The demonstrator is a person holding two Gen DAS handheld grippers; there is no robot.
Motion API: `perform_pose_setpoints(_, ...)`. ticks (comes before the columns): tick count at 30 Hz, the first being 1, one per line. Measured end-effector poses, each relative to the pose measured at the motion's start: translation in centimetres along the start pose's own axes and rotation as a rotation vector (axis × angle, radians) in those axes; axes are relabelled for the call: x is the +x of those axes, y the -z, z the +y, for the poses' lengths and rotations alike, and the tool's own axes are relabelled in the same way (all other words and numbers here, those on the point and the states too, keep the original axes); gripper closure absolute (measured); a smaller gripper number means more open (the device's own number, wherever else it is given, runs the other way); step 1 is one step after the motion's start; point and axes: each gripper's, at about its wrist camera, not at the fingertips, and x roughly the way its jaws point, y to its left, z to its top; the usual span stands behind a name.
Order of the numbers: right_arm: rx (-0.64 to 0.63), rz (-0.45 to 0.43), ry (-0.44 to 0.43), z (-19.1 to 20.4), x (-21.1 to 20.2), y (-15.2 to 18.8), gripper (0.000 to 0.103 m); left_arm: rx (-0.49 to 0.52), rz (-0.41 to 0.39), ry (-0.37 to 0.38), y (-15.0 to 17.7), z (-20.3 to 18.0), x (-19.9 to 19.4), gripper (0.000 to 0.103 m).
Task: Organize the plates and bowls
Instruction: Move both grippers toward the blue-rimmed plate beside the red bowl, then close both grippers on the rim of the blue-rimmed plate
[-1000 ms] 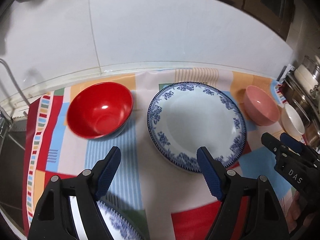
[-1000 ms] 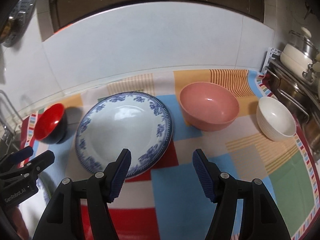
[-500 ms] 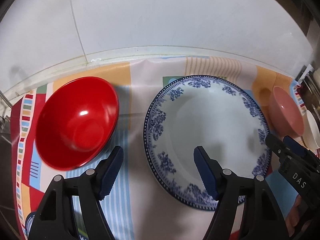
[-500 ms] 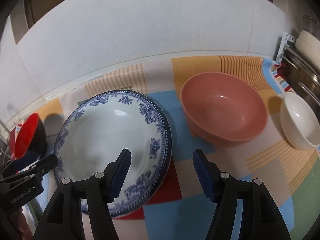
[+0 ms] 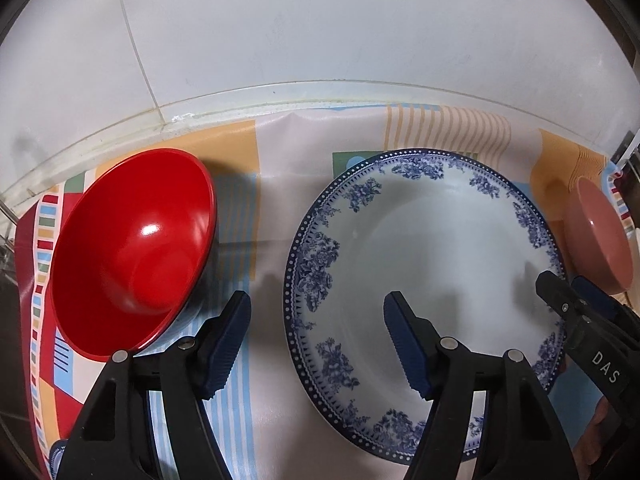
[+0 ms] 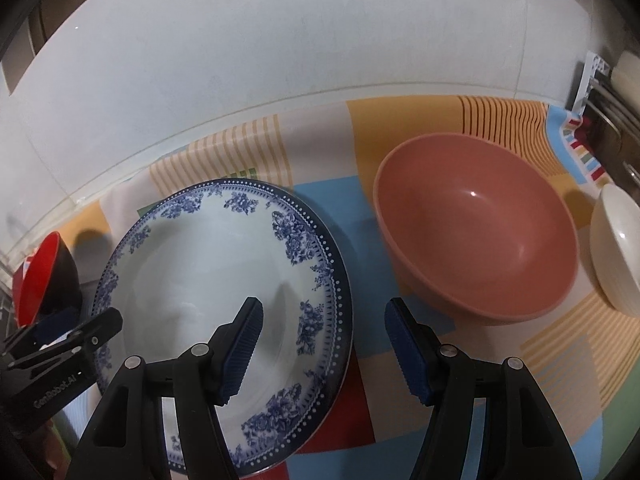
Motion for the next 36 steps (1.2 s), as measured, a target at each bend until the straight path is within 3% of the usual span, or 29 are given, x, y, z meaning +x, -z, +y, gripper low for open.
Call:
perform_pose_setpoints(4,-0.001,0.013,-0.005,0.0,0.6,-0.1,0.045,0.003,0.003,-0.013,0.3,-0.2,0.0,0.040)
perform_pose_setpoints(7,0.000,0.041,-0.025,0.1,1.3,-0.2,0.051,-0.005,0.029,0.006,0.5,-0.3,0.3,0.056)
perform_pose_setpoints(11,-0.018,0.038,-0.013,0.4,1.6,-0.3,0.058,-0.030,0.047,0.011,0.6,-0.2,0.5,0.064)
perform_pose_setpoints(23,-0.065,0.038,-0.011,1.1,1.1,0.2,0.061,-0.024,0.023,-0.002,1.9,-0.3,-0.3,0.067)
perform_pose_setpoints(36,-0.065,-0.047,-0.009,1.4,-4.7,1.9,0.061,-0.033,-0.077,0.036,3.8,1.1,-5.4,0.068)
